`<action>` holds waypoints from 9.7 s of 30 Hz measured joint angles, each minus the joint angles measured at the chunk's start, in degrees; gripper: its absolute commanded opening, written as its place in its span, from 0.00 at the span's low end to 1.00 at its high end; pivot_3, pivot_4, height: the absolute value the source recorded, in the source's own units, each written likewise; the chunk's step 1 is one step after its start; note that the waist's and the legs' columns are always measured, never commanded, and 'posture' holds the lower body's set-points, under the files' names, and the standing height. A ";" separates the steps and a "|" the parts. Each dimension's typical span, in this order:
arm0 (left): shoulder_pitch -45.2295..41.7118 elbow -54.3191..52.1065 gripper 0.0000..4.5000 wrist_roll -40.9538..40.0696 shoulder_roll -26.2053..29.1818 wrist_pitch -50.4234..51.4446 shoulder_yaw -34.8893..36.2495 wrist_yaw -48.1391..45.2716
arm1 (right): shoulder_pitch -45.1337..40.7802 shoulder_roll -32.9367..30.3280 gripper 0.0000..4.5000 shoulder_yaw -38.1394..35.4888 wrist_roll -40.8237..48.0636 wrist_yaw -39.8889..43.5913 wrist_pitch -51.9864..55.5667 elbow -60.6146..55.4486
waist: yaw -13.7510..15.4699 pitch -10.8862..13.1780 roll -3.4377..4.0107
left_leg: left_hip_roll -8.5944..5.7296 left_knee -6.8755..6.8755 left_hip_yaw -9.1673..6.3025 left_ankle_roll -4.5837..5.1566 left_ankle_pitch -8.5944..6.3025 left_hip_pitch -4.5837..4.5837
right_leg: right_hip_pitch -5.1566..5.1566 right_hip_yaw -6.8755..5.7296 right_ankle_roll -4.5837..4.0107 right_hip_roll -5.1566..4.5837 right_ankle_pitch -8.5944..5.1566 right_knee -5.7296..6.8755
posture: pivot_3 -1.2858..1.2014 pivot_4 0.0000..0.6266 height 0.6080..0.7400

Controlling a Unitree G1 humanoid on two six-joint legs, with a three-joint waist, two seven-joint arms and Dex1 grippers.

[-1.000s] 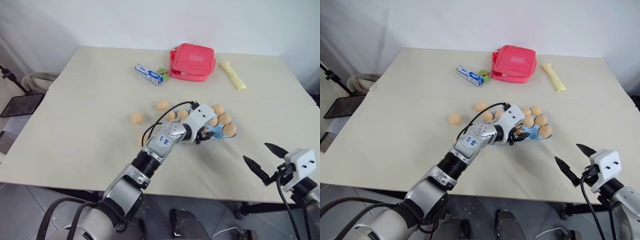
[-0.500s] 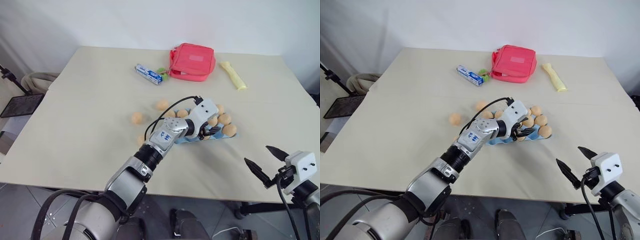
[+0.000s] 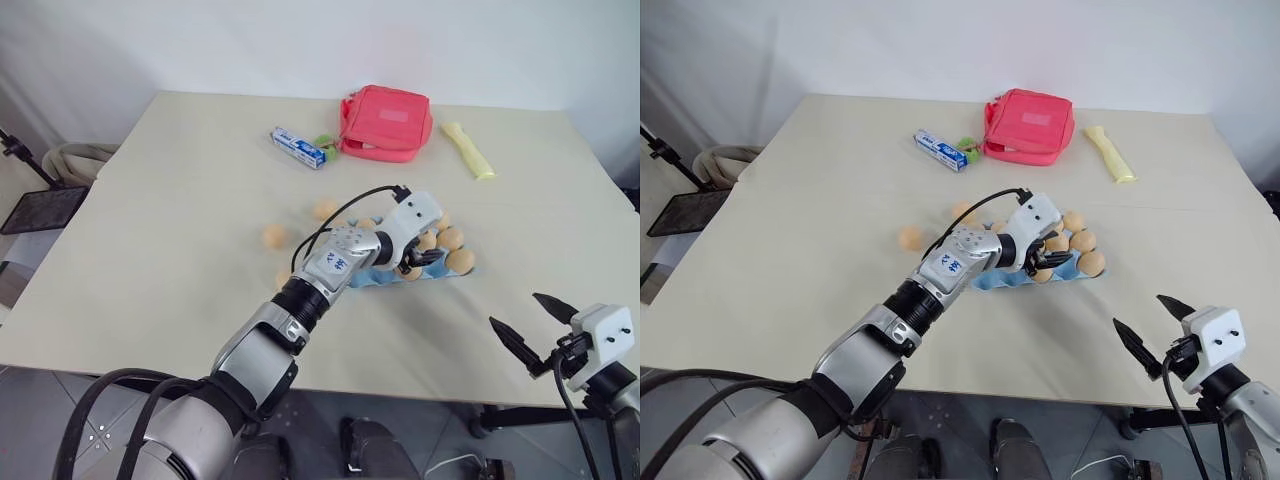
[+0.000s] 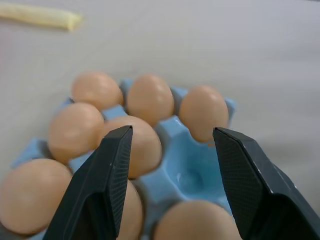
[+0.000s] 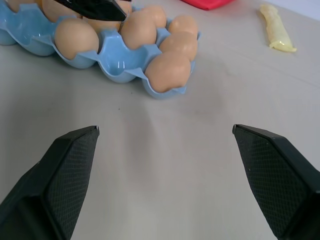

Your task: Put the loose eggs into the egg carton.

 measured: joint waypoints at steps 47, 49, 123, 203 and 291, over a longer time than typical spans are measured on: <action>4.41 -12.99 0.12 0.43 0.68 16.34 -1.17 3.90 | -1.66 0.32 1.00 0.01 -1.17 -0.15 0.23 -0.01 | -0.02 0.00 0.02 | 0.01 0.04 -0.01 0.02 0.02 0.08 | 0.07 0.03 -0.03 -0.02 -0.02 0.09 | 0.52 0.24 1.00; 5.03 -14.98 0.12 0.11 0.85 16.36 -0.50 3.72 | -1.61 0.32 1.00 0.01 -1.17 -0.16 0.27 -0.08 | -0.01 0.00 0.03 | 0.01 0.03 -0.01 0.01 0.02 0.07 | 0.06 0.03 -0.03 -0.02 -0.02 0.09 | 0.52 0.24 1.00; 9.42 -21.15 0.18 2.92 2.26 23.16 0.10 3.83 | -0.31 1.56 1.00 1.17 -1.96 -2.42 0.61 -1.31 | -0.04 0.00 0.05 | 0.01 0.09 -0.01 0.02 0.04 0.08 | 0.06 0.04 -0.04 -0.04 -0.03 0.16 | 0.52 0.24 1.00; -6.15 15.03 0.18 -5.82 -0.57 -8.25 4.10 -1.28 | 2.96 3.21 1.00 0.82 -2.14 -4.24 0.09 -2.89 | -0.03 0.03 0.02 | -0.01 0.01 -0.01 0.02 -0.02 0.01 | 0.00 -0.02 -0.02 0.00 -0.05 0.00 | 0.52 0.24 1.00; 66.32 -55.21 1.00 -14.50 29.65 -10.69 31.48 -6.11 | -13.63 -6.07 1.00 2.52 1.88 13.00 0.83 8.66 | -0.13 0.03 0.22 | 0.14 -0.10 0.20 -0.18 -0.03 0.65 | 0.38 0.01 -0.37 -0.17 -0.17 0.25 | 0.52 0.24 1.00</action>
